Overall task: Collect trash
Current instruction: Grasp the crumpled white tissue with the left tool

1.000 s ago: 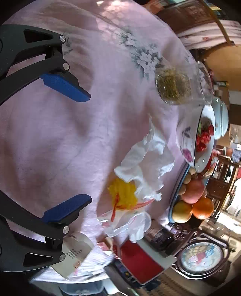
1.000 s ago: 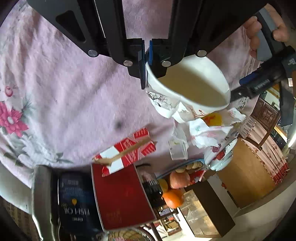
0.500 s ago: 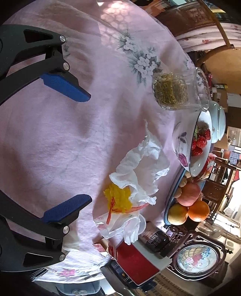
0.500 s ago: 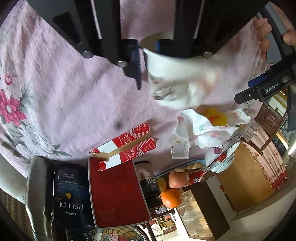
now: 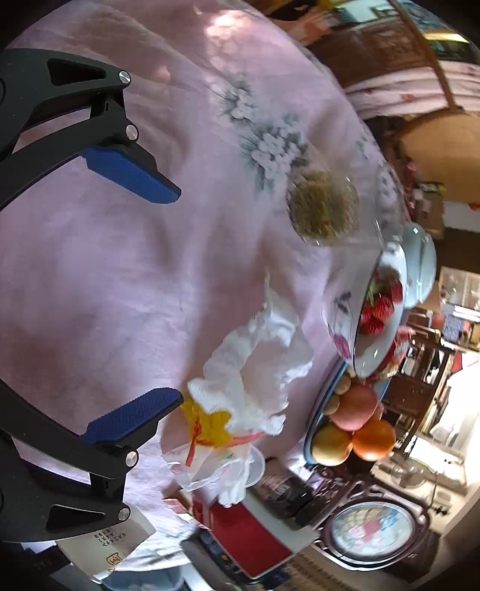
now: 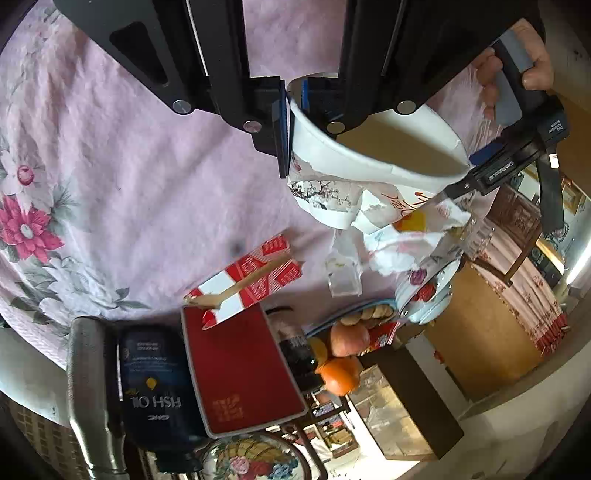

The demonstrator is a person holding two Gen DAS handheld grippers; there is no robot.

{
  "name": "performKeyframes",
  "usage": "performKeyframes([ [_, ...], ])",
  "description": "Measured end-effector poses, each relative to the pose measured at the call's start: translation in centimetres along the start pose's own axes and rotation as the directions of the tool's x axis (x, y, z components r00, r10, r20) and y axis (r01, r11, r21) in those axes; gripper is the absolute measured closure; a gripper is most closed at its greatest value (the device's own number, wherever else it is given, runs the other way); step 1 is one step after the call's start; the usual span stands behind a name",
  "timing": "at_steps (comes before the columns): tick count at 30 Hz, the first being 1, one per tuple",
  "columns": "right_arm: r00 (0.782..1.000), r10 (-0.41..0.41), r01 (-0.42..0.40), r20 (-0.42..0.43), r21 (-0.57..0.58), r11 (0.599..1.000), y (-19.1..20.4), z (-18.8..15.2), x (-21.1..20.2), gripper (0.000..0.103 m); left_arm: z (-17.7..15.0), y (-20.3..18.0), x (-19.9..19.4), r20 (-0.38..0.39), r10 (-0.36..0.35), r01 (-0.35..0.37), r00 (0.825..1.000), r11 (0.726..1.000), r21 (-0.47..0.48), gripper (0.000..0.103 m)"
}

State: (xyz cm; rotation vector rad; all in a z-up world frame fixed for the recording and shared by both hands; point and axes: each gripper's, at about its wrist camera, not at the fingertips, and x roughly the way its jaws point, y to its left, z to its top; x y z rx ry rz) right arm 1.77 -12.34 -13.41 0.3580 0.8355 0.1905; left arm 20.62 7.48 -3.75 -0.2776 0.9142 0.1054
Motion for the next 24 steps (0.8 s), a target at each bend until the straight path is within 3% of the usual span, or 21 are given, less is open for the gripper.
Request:
performKeyframes([
  [8,0.999,0.029,-0.029,-0.021,0.007,1.000,0.3,-0.2,0.2,0.096,1.4,-1.2,-1.8,0.121,0.098,-0.110,0.988,0.989,0.094,0.015],
  [13,0.998,0.051,-0.051,-0.030,-0.004,0.999,0.9,-0.2,0.3,0.096,2.9,-2.7,-0.4,0.072,0.106,-0.121,0.992,0.959,0.257,0.013],
  [17,0.998,0.056,-0.057,-0.040,-0.005,0.998,1.1,-0.3,0.6,0.096,3.5,-4.4,1.0,0.066,0.101,-0.117,0.993,0.939,0.325,0.013],
  [24,0.995,0.079,-0.079,-0.054,0.004,0.997,1.1,-0.2,0.9,0.096,4.8,-4.7,4.3,-0.018,0.081,-0.075,0.997,0.970,0.232,0.013],
])
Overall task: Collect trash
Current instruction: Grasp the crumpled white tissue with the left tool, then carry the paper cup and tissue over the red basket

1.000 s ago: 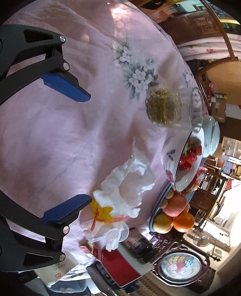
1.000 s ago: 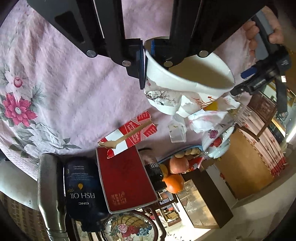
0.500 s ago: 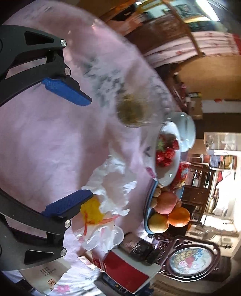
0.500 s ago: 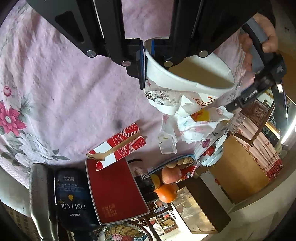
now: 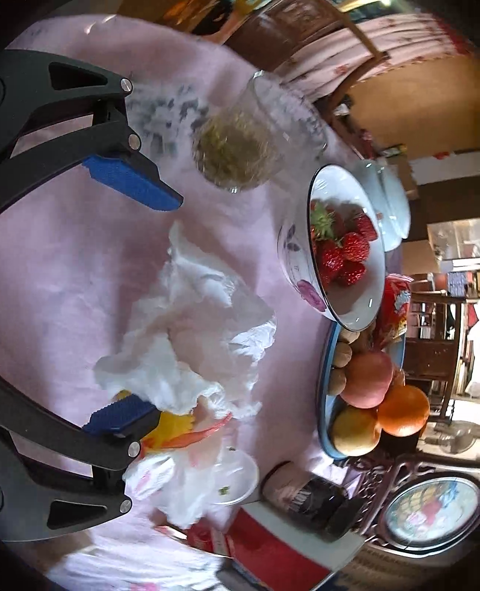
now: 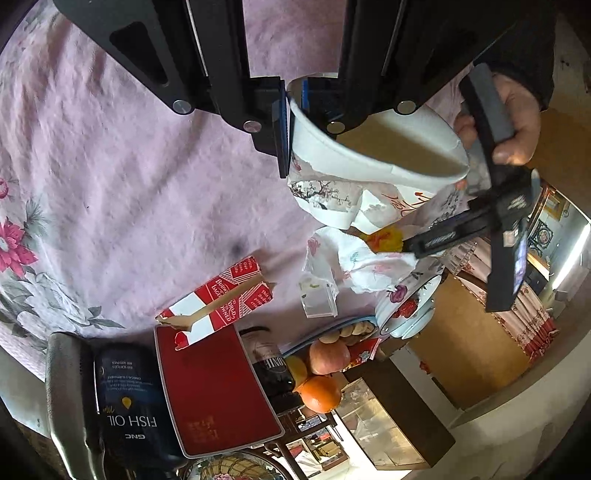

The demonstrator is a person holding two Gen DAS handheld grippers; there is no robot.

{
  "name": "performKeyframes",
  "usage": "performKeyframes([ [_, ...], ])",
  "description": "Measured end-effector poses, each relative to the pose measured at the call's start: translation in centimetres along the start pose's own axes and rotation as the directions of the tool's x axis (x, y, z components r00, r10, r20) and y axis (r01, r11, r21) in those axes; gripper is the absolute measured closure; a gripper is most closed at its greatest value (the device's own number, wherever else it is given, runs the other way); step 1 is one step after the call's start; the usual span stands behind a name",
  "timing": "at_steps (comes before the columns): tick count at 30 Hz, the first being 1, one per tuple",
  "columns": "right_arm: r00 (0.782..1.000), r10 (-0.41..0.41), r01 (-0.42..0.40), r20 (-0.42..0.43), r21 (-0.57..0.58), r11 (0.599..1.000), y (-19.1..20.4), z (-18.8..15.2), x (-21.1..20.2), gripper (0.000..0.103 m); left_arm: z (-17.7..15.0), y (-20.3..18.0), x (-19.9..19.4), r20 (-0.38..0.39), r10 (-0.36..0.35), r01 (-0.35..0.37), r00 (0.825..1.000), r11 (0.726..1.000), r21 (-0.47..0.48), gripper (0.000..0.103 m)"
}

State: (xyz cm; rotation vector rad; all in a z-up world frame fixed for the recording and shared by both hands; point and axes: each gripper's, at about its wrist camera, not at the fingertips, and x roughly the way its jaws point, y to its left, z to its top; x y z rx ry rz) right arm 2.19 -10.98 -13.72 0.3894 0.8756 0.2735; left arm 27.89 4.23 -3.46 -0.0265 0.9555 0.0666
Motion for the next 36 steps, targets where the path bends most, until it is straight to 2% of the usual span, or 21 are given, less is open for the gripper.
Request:
performKeyframes([
  [2,1.000,0.009,-0.009,-0.008,-0.001,1.000,0.1,-0.1,0.1,0.096,0.1,-0.2,0.7,-0.019,-0.016,0.016,1.000,1.000,-0.013,0.020],
  [3,1.000,0.014,-0.014,-0.012,-0.001,1.000,0.2,-0.1,0.2,0.096,0.1,-0.4,1.2,-0.041,-0.028,0.027,0.999,1.000,-0.010,0.036],
  [4,1.000,0.020,-0.020,-0.017,0.000,1.000,0.2,-0.2,0.2,0.096,0.0,-0.5,1.5,-0.061,-0.037,0.036,0.997,0.999,-0.009,0.062],
  [6,0.999,0.026,-0.025,-0.019,0.003,1.000,0.2,-0.2,0.2,0.096,-0.3,-0.7,1.8,-0.095,-0.066,0.064,0.993,0.998,-0.018,0.091],
  [12,1.000,0.022,-0.022,-0.005,0.006,1.000,0.1,0.0,-0.1,0.096,-1.5,-0.9,-2.0,-0.024,-0.083,0.083,0.996,0.997,0.007,0.092],
  [18,1.000,0.012,-0.012,-0.003,0.003,1.000,-0.1,-0.2,-0.3,0.096,-3.6,1.4,-9.0,0.075,-0.140,0.141,0.987,0.990,0.003,0.092],
  [21,1.000,0.006,-0.006,0.006,-0.012,1.000,0.2,-0.3,-0.5,0.096,-5.4,2.0,-12.1,0.114,-0.126,0.124,0.985,0.992,0.027,0.092],
  [26,1.000,0.011,-0.011,0.019,-0.040,0.999,1.0,-0.6,-1.0,0.096,-9.7,3.7,-15.2,0.135,-0.097,0.093,0.986,0.995,0.036,0.092],
  [32,1.000,0.025,-0.023,0.017,-0.097,0.995,2.5,-1.3,-1.2,0.097,-14.8,5.8,-17.2,0.121,-0.044,0.044,0.992,0.999,0.010,0.092],
  [36,0.999,0.038,-0.039,-0.008,-0.127,0.991,4.2,-2.3,-1.2,0.097,-17.9,8.4,-19.1,0.139,-0.030,0.036,0.990,0.998,-0.043,0.092],
])
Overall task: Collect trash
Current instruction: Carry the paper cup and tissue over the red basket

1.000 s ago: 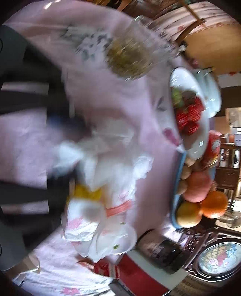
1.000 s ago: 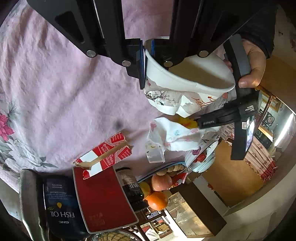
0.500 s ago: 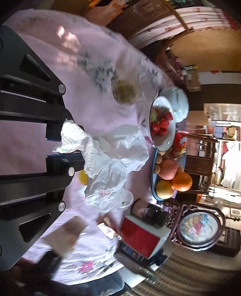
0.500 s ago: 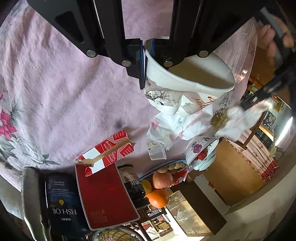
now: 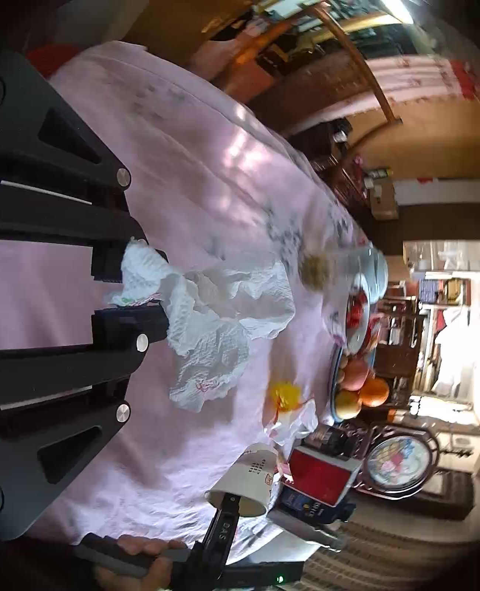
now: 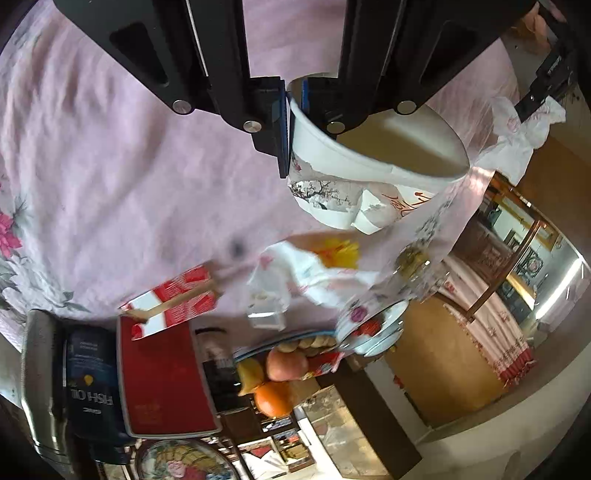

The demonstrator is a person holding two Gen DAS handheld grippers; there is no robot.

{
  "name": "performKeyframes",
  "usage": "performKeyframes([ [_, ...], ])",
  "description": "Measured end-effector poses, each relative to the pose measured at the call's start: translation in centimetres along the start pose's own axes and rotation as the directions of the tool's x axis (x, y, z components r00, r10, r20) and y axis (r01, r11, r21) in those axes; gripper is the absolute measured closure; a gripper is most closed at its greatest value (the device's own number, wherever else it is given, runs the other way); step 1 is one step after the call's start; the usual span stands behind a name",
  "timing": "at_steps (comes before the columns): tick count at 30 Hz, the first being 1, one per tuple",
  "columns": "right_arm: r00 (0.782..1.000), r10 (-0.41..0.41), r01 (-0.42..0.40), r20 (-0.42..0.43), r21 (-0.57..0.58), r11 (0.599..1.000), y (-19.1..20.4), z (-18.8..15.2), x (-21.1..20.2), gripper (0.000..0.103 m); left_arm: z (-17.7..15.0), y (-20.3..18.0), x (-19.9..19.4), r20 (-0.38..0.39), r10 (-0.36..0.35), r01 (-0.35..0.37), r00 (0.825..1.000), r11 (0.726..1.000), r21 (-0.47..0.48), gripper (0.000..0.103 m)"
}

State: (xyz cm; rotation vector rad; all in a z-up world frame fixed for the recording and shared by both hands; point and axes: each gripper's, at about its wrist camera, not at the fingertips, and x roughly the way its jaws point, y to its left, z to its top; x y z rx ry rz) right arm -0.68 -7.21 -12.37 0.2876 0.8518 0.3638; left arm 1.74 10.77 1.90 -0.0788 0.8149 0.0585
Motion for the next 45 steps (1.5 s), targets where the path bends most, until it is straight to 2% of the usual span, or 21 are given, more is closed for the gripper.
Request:
performKeyframes([
  [3,1.000,0.021,-0.021,-0.004,-0.041,0.999,1.9,-1.0,-0.5,0.097,-1.8,2.7,-1.9,0.013,0.010,-0.010,1.000,0.999,-0.052,0.092],
  [7,0.995,0.092,-0.096,-0.049,-0.082,0.992,5.2,-3.4,-0.9,0.097,-3.8,5.6,-4.3,0.046,0.036,-0.031,0.998,0.995,-0.096,0.092],
  [12,0.976,0.189,-0.205,-0.111,-0.157,0.966,11.0,-5.9,-1.4,0.097,-6.9,9.7,-8.2,0.102,0.068,-0.051,0.992,0.985,-0.166,0.092],
  [16,0.946,0.273,-0.312,-0.175,-0.264,0.913,18.0,-8.0,-1.4,0.097,-9.9,13.9,-10.9,0.101,0.130,-0.103,0.986,0.966,-0.237,0.092],
  [20,0.896,0.349,-0.431,-0.275,-0.355,0.829,25.8,-11.0,-0.6,0.097,-13.2,18.3,-13.3,0.088,0.235,-0.197,0.968,0.929,-0.313,0.092],
  [22,0.864,0.376,-0.492,-0.335,-0.404,0.771,30.3,-13.2,0.1,0.097,-15.3,21.1,-14.4,0.064,0.298,-0.255,0.953,0.895,-0.366,0.092],
  [24,0.828,0.387,-0.548,-0.405,-0.440,0.712,35.0,-15.8,1.1,0.097,-17.5,23.9,-14.8,0.022,0.338,-0.299,0.941,0.859,-0.416,0.092],
  [25,0.817,0.384,-0.563,-0.429,-0.451,0.693,36.5,-16.8,1.5,0.097,-18.4,25.1,-14.8,0.002,0.350,-0.314,0.937,0.843,-0.437,0.092],
  [27,0.786,0.369,-0.601,-0.496,-0.475,0.643,40.4,-19.8,2.9,0.097,-20.9,28.4,-14.6,-0.063,0.374,-0.354,0.925,0.794,-0.494,0.092],
  [30,0.738,0.334,-0.648,-0.586,-0.478,0.594,44.9,-23.8,5.0,0.097,-24.1,32.5,-13.4,-0.155,0.388,-0.406,0.908,0.729,-0.551,0.092],
  [32,0.719,0.311,-0.663,-0.621,-0.479,0.575,47.2,-25.8,6.5,0.097,-26.2,35.2,-12.2,-0.215,0.381,-0.431,0.899,0.686,-0.587,0.092],
  [34,0.710,0.278,-0.664,-0.647,-0.483,0.571,49.5,-27.9,8.6,0.097,-28.2,37.6,-11.1,-0.259,0.350,-0.433,0.900,0.649,-0.626,0.092],
  [35,0.713,0.252,-0.656,-0.654,-0.496,0.569,50.6,-29.1,9.7,0.097,-29.2,38.9,-10.3,-0.283,0.333,-0.436,0.899,0.629,-0.644,0.092],
  [36,0.717,0.226,-0.645,-0.660,-0.504,0.574,51.6,-30.3,11.0,0.097,-30.4,40.3,-9.4,-0.324,0.323,-0.458,0.889,0.600,-0.657,0.092],
  [39,0.713,0.156,-0.615,-0.683,-0.503,0.607,53.5,-32.9,15.2,0.097,-32.8,43.1,-7.6,-0.395,0.307,-0.500,0.866,0.552,-0.668,0.092],
  [43,0.709,0.071,-0.560,-0.701,-0.500,0.660,55.1,-35.9,20.4,0.097,-34.9,45.2,-6.0,-0.456,0.301,-0.544,0.838,0.520,-0.658,0.092],
  [45,0.697,0.047,-0.548,-0.715,-0.489,0.679,55.2,-37.4,21.9,0.097,-35.6,46.1,-5.7,-0.472,0.303,-0.559,0.828,0.508,-0.655,0.092],
])
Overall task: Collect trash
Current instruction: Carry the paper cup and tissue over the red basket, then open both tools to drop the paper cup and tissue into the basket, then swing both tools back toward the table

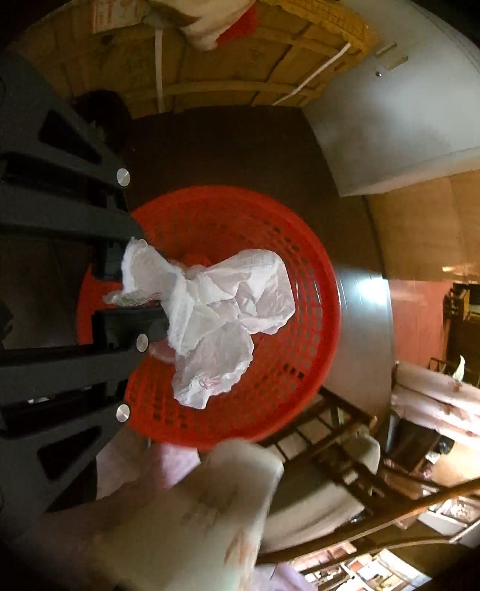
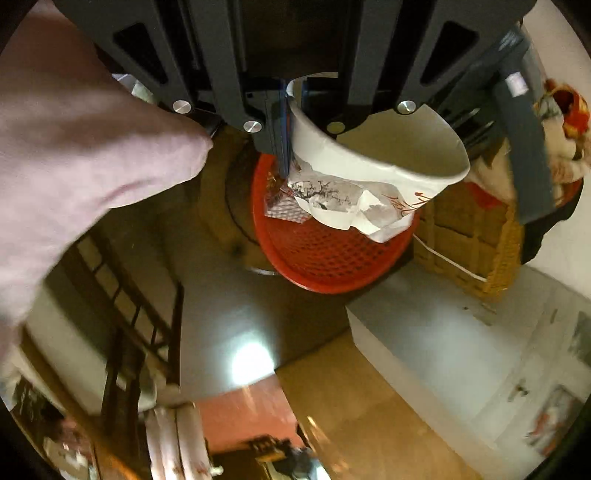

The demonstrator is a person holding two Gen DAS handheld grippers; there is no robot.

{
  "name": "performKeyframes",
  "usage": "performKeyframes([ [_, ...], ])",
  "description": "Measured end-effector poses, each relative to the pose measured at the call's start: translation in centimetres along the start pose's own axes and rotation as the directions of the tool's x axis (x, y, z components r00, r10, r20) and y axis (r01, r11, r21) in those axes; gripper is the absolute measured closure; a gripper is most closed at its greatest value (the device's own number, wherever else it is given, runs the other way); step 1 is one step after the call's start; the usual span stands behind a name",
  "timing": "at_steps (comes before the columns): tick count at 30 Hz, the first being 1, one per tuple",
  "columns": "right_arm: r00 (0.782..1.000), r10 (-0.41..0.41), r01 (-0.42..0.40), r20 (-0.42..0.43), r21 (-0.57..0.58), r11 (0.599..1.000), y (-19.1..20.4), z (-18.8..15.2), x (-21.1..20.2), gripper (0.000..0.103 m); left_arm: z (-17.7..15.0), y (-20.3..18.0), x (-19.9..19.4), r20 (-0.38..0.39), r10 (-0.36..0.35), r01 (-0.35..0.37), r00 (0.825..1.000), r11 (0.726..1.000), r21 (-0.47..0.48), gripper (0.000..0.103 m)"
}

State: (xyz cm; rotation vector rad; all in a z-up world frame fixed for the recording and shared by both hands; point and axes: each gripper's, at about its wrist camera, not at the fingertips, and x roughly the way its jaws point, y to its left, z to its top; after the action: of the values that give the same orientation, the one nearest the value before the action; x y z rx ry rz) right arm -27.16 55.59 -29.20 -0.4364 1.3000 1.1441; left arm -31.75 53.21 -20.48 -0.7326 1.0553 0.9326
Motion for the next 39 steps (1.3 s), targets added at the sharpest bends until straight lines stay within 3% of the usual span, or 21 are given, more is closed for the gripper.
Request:
performKeyframes([
  [7,0.999,0.019,-0.017,-0.051,0.034,0.999,0.5,0.0,3.8,0.096,-0.2,-0.3,1.8,-0.024,0.036,-0.036,0.999,0.999,0.015,0.088],
  [9,0.997,0.050,-0.047,-0.053,0.056,0.997,0.7,0.1,4.2,0.089,0.0,0.0,2.1,-0.023,0.044,-0.044,0.999,0.999,0.010,0.087],
  [10,0.997,0.064,-0.061,-0.053,0.063,0.996,0.4,0.1,4.3,0.083,0.0,0.1,2.1,-0.027,0.048,-0.048,0.998,0.999,0.005,0.080],
  [11,0.995,0.082,-0.078,-0.049,0.072,0.994,0.2,0.2,4.1,0.065,0.0,0.1,2.1,-0.027,0.049,-0.049,0.998,0.999,0.000,0.075],
  [12,0.996,0.086,-0.083,-0.037,0.074,0.994,-0.1,0.5,4.1,0.054,0.1,0.1,2.1,-0.027,0.052,-0.053,0.998,0.999,-0.009,0.062],
  [15,0.998,0.062,-0.062,0.002,0.034,0.997,0.0,0.4,2.7,0.053,-0.1,0.0,1.0,-0.007,0.093,-0.093,0.996,0.996,-0.003,0.049],
  [16,0.998,0.064,-0.064,0.005,0.031,0.997,-0.1,0.4,2.3,0.053,-0.1,-0.1,0.6,0.004,0.108,-0.108,0.994,0.994,0.000,0.034],
  [18,0.997,0.071,-0.071,0.013,0.029,0.997,-0.3,0.1,1.1,0.052,-0.2,-0.2,-0.5,0.039,0.125,-0.125,0.991,0.992,-0.009,0.021],
  [22,0.998,0.053,-0.053,0.046,-0.006,0.999,-0.3,-0.4,-1.7,0.044,-0.2,-0.3,-2.3,0.055,0.105,-0.103,0.993,0.994,-0.041,0.015],
  [27,0.987,0.038,-0.026,0.154,-0.078,0.997,0.2,-1.5,-7.3,0.020,-0.6,-1.4,-5.0,0.097,0.102,-0.098,0.990,0.994,-0.045,0.012],
  [35,0.930,0.117,-0.069,0.349,-0.148,0.987,-0.8,-4.0,-18.9,0.016,-1.3,-3.8,-10.1,0.176,0.069,-0.063,0.982,0.997,-0.043,0.008],
  [39,0.898,0.097,-0.039,0.429,-0.142,0.989,-3.0,-6.1,-24.5,0.013,-1.9,-5.7,-12.9,0.213,0.027,-0.024,0.977,1.000,-0.017,0.008],
])
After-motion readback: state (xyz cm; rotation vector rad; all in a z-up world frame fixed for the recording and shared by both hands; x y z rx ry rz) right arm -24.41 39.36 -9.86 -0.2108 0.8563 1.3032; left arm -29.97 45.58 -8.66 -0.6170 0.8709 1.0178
